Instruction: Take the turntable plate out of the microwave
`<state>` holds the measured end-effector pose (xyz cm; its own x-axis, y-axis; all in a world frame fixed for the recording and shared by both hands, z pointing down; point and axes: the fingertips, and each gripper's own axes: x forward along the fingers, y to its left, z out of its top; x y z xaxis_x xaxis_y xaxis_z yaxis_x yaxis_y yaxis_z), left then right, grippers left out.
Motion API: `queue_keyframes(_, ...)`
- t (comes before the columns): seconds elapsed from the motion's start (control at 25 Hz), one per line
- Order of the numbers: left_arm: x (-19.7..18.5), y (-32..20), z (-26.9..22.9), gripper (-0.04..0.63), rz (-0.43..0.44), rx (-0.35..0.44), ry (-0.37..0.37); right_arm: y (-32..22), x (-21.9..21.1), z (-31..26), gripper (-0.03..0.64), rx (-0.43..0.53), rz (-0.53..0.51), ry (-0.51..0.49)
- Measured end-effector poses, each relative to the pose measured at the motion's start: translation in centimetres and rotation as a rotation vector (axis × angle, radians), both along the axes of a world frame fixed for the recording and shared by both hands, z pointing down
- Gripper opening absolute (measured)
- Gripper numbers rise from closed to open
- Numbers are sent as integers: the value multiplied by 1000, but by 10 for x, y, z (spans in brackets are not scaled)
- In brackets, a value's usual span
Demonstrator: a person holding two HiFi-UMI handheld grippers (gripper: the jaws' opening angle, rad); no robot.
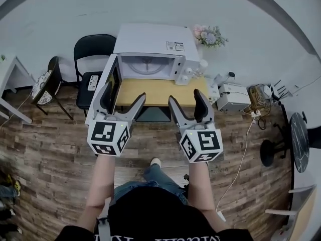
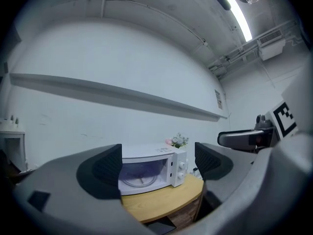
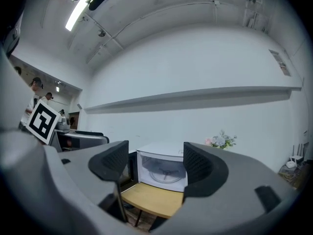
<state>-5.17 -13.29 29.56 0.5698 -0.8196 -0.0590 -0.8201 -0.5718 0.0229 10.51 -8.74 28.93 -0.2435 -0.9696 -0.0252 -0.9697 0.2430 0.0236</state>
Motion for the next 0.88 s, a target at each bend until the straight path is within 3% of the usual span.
queue_keyframes(0.4, 42, -60, 1, 458, -99, -21, 0, -77, 40, 8, 359, -35, -127, -6)
queue_keyframes(0.68, 60, -94, 17, 363, -162, -63, 20, -115, 59, 27, 354, -80, -165, 1)
queue_keyframes(0.76, 61, -101, 24, 340, -175, -80, 16, -122, 60, 35, 324, -96, -166, 6)
queue_keyframes(0.84, 60, -105, 31, 325, -182, -100, 15, -128, 59, 43, 216, -111, -164, 11)
queue_keyframes(0.88, 60, -107, 36, 324, -182, -111, 15, -132, 58, 48, 206, -119, -167, 9)
